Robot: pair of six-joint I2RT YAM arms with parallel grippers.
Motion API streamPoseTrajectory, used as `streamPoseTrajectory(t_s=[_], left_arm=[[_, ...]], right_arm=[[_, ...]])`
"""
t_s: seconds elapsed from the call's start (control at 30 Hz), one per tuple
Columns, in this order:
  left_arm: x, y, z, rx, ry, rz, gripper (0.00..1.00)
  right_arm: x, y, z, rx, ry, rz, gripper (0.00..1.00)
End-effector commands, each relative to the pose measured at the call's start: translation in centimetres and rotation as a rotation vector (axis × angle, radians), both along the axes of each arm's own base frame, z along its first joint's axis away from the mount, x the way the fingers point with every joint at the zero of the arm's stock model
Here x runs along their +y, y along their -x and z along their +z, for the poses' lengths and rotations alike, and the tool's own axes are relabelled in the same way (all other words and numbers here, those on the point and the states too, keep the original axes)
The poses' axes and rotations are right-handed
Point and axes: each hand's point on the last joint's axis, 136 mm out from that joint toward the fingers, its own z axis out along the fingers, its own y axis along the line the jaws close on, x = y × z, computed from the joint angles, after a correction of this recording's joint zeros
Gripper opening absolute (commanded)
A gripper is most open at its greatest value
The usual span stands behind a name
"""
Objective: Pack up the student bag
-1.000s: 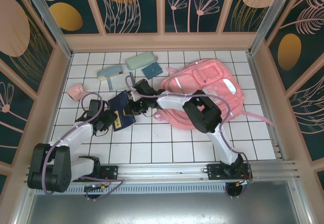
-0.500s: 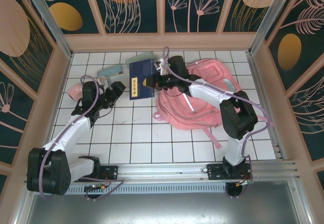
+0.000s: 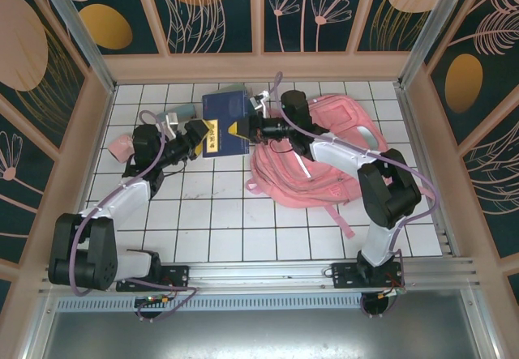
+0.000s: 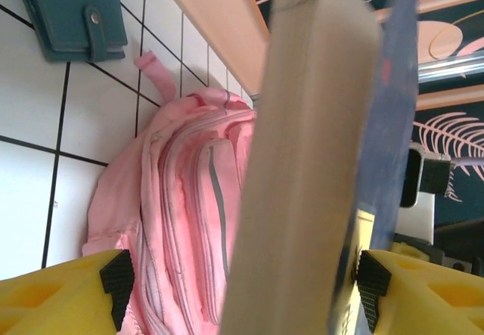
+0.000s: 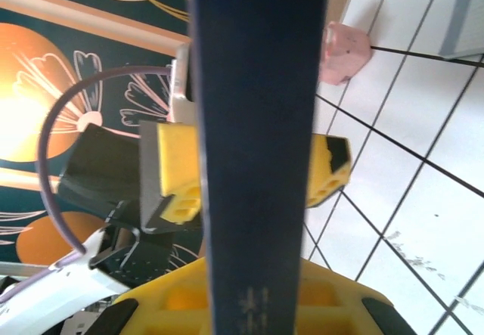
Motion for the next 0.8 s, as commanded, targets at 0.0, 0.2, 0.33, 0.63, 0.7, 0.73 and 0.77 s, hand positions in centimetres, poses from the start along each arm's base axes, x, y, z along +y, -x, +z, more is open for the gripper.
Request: streamPoseTrajectory(t_s=[0.0, 0.2, 0.33, 0.63, 0.7, 0.73, 0.77], left_arm=[[-0.4, 0.5, 1.4, -0.060, 0.038, -0.039, 0.78], [-1.0, 1.0, 3.3, -0.107, 0.101, -0.081, 0.63], [-1.0, 1.4, 4.5, -0.132, 0.138, -0.084, 0.35], [-0.4, 1.2, 4.4, -0.110, 0.088, -0.040, 0.00], [-0.1, 1.1, 4.1, -0.101, 0.065, -0.028, 0.00], [0.0, 1.1, 3.9, -0.097, 0.049, -0.023, 0.00], [0.1, 1.0, 3.8, -0.096, 0.032, -0.018, 0.00]], right_arm=[[0.5, 1.2, 3.6, -0.087, -0.105, 0.065, 0.00], [1.9, 1.8, 2.0, -0.057, -0.093, 0.112, 0.00], [1.9, 1.5, 1.5, -0.059, -0.077, 0.101, 0.00], [-1.9, -2.3, -5.4, -0.146, 0.383, -0.154, 0.41], [-4.4, -3.3, -6.4, -0.175, 0.487, -0.244, 0.42], [-5.7, -3.7, -6.9, -0.186, 0.536, -0.284, 0.41], [-6.9, -4.0, -7.4, -0.199, 0.587, -0.317, 0.42]])
